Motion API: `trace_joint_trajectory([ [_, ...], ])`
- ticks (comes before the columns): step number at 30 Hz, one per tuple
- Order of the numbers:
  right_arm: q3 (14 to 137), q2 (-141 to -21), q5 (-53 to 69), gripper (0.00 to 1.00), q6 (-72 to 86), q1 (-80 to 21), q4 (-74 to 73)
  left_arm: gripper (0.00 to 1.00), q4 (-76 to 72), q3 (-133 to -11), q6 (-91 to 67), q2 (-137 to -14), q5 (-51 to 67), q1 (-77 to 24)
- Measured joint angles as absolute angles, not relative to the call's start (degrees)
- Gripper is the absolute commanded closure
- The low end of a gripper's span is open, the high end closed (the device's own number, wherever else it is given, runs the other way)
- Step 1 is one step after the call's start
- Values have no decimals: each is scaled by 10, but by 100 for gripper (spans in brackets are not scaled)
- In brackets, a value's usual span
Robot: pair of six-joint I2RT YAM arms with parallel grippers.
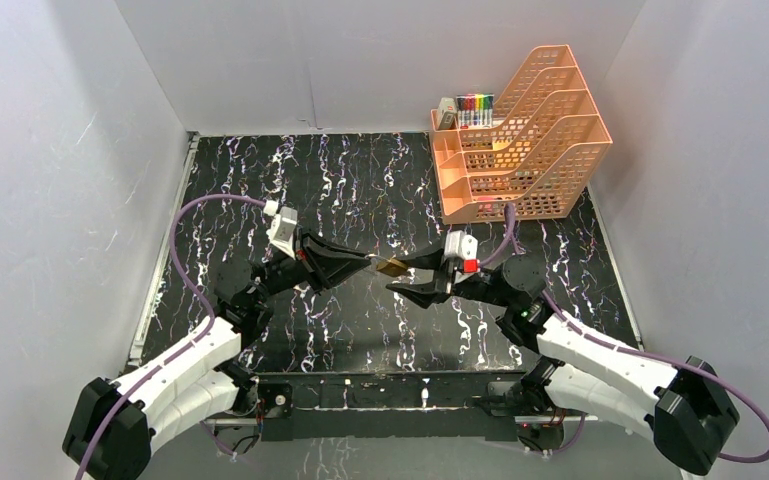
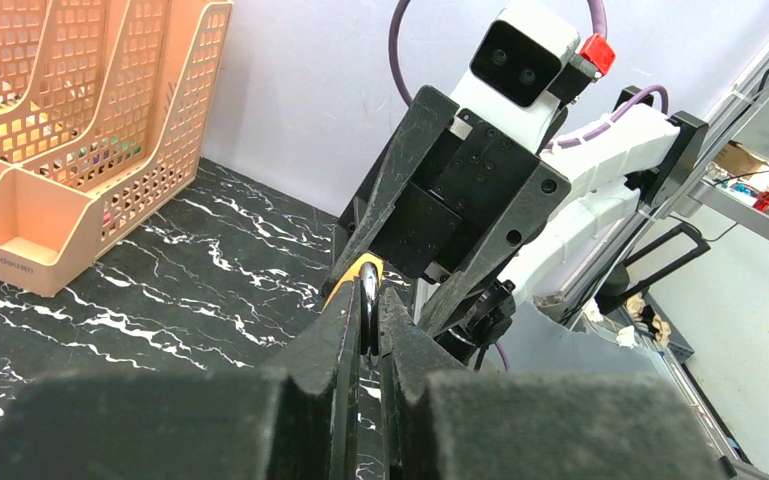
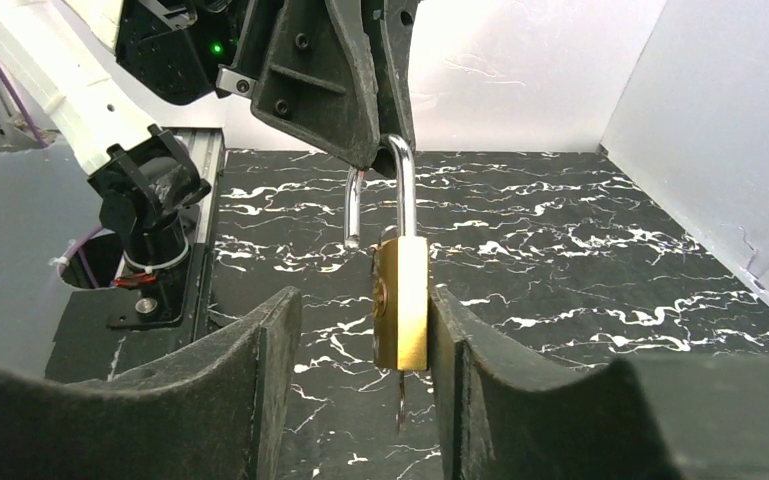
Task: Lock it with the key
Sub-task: Lock the lock.
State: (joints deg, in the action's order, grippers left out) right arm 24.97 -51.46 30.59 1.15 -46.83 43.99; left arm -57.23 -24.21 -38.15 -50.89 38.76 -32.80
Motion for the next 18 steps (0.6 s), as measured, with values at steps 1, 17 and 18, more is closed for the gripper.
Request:
trace_joint_trajectory([
  [1, 251, -517, 309, 46, 12, -468, 441, 100, -572, -240, -382, -508, 388, -328],
  [17, 274, -519, 323, 100, 20, -462, 401, 100, -577, -229, -375, -489, 391, -329],
  [18, 281, -516, 324, 100, 21, -462, 385, 100, -577, -229, -375, -488, 391, -329],
])
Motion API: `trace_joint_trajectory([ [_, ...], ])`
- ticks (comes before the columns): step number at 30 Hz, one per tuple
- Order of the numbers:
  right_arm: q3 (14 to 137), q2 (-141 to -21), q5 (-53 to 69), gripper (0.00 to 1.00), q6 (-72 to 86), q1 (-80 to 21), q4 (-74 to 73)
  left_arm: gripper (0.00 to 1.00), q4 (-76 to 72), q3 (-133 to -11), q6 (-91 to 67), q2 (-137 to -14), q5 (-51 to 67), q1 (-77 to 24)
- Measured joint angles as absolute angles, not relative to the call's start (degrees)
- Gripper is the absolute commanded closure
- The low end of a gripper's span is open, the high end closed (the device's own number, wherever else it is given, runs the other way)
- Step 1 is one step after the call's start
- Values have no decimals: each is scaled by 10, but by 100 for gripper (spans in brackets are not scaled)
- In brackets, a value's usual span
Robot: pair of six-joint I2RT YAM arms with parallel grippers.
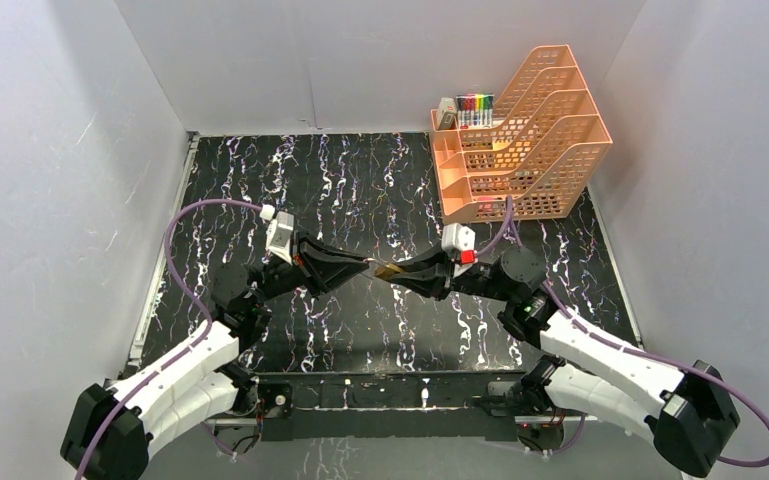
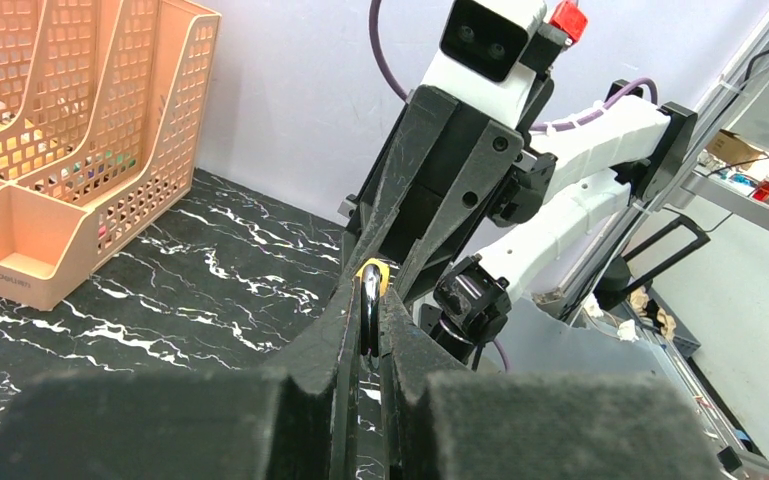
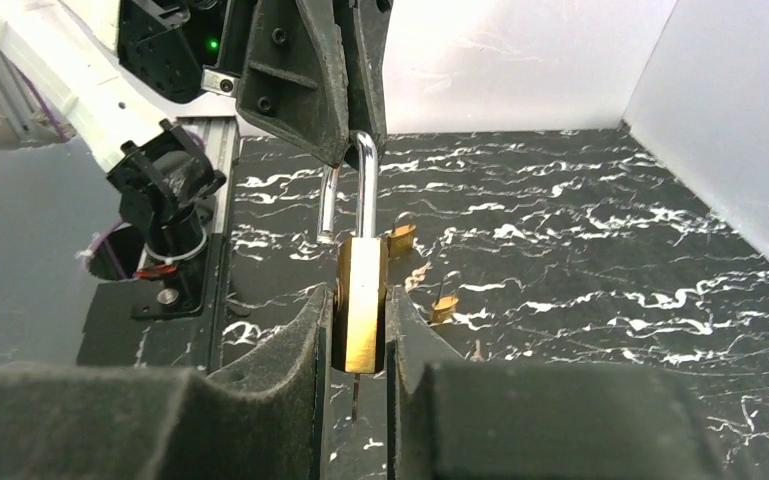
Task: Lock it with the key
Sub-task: Lock the lock.
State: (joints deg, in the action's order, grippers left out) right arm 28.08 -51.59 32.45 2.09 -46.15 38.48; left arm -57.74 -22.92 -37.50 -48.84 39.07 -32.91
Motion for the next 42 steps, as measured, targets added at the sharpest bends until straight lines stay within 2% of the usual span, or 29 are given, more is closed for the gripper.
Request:
trace_joint_trajectory([
  [13, 415, -533, 409, 100, 49, -451, 159, 100, -600, -229, -369, -473, 414, -329],
  [25, 449, -607, 525, 100, 128, -444, 144, 100, -602, -217, -362, -456, 431, -328],
  [42, 466, -610, 567, 100, 165, -444, 139, 100, -628, -213, -361, -450, 448, -333],
])
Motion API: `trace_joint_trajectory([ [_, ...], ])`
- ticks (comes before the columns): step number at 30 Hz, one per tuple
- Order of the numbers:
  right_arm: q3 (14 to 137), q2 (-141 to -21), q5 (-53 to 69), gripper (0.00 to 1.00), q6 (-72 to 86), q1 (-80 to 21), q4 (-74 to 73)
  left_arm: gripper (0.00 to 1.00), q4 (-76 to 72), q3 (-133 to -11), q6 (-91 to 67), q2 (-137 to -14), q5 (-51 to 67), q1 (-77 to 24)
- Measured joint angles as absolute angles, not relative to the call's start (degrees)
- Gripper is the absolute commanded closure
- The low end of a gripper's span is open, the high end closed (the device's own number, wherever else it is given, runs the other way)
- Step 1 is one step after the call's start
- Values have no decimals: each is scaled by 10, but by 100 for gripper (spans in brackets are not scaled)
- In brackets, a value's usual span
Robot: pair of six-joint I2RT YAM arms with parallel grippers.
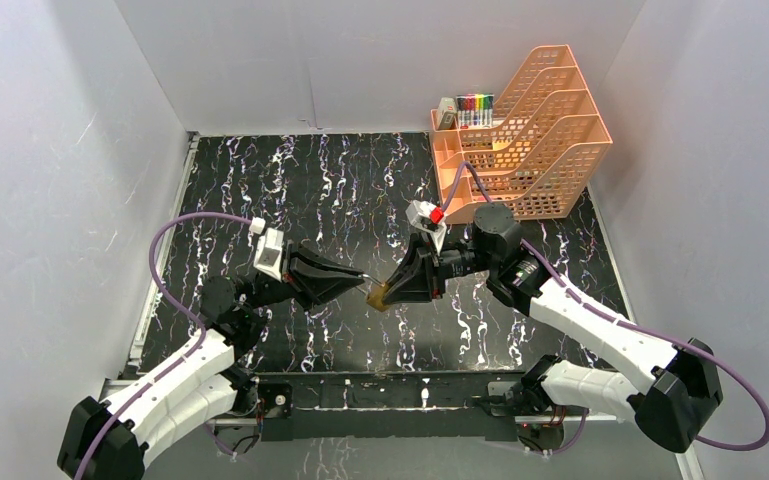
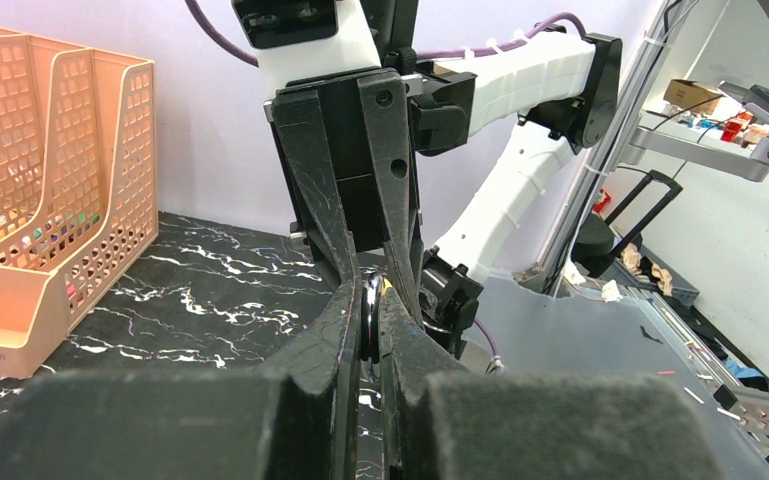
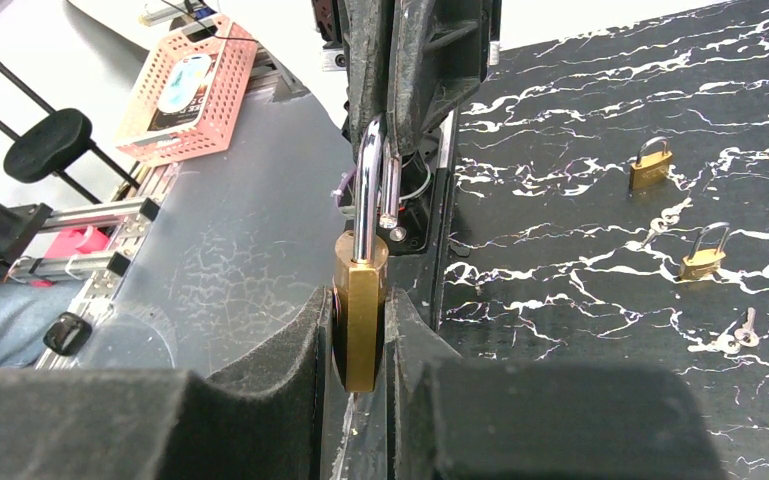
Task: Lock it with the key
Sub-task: Lock the lock.
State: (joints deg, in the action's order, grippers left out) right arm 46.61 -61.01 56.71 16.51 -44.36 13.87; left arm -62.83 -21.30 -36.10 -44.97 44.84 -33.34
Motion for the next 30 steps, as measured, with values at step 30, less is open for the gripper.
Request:
trace_joint_trajectory([
  [30, 462, -634, 530, 100, 185, -443, 179, 100, -725, -149, -439, -466, 380, -327],
])
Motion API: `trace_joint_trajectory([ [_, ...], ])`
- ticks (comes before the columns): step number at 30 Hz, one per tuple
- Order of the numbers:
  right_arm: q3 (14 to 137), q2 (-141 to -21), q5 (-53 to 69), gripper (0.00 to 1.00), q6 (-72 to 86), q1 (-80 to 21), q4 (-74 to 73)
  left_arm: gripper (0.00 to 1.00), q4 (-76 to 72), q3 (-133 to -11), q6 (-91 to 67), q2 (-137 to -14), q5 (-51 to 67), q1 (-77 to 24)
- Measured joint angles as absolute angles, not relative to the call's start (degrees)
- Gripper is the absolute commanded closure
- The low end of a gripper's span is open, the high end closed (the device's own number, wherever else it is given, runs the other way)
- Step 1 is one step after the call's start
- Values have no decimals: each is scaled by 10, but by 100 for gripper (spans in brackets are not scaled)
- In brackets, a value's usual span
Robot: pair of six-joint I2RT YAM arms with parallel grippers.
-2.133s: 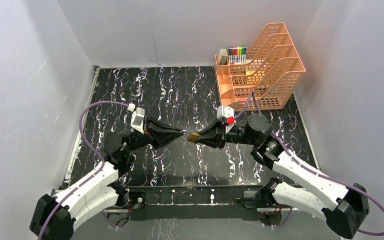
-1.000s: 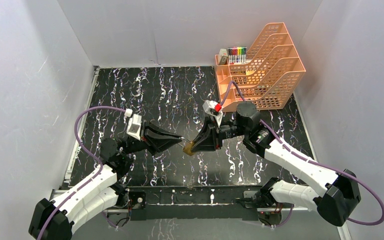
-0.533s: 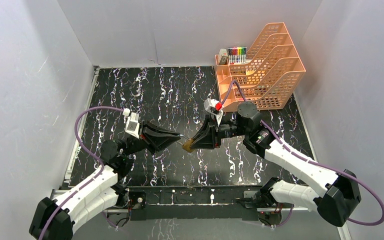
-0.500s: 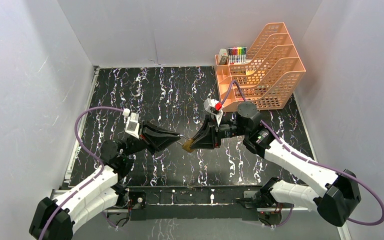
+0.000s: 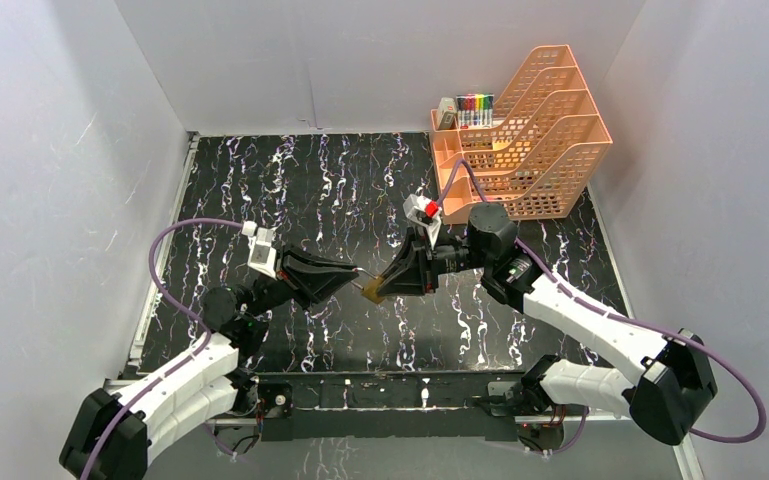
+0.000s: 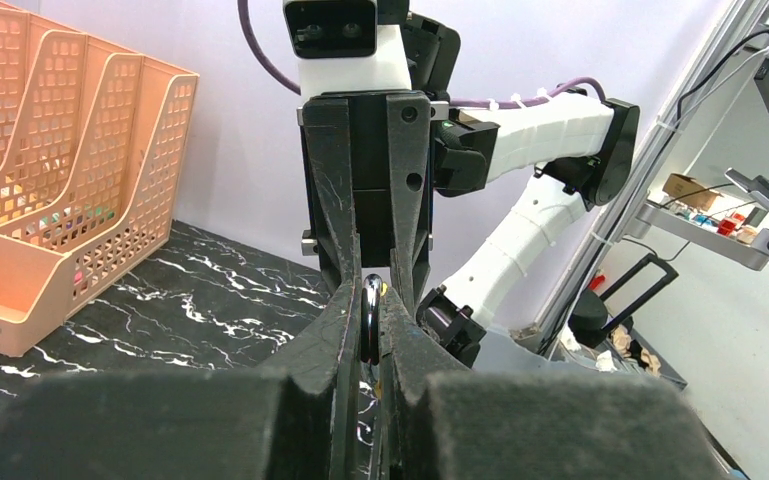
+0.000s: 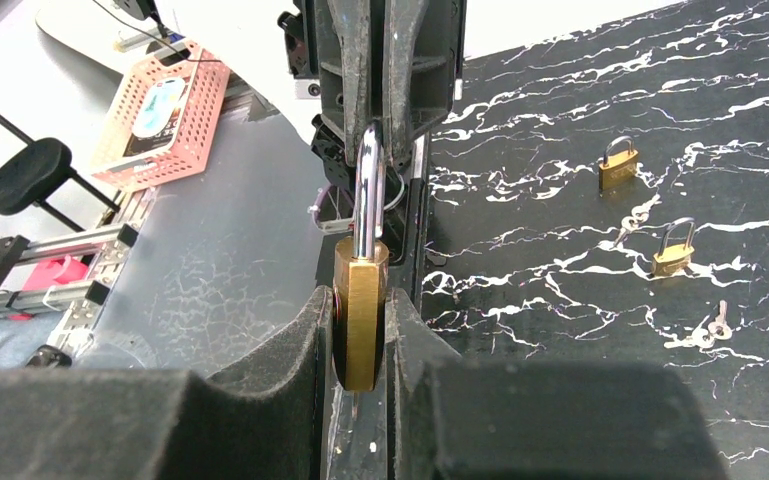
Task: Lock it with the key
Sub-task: Lock the lock.
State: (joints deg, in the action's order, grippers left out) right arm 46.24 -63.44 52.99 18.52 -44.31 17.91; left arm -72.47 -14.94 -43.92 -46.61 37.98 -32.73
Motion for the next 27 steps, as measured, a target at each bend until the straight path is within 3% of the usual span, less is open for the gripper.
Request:
trace_joint_trajectory([
  [27, 462, -650, 491, 100, 193, -441, 211, 100, -822, -105, -465, -509, 298, -345],
])
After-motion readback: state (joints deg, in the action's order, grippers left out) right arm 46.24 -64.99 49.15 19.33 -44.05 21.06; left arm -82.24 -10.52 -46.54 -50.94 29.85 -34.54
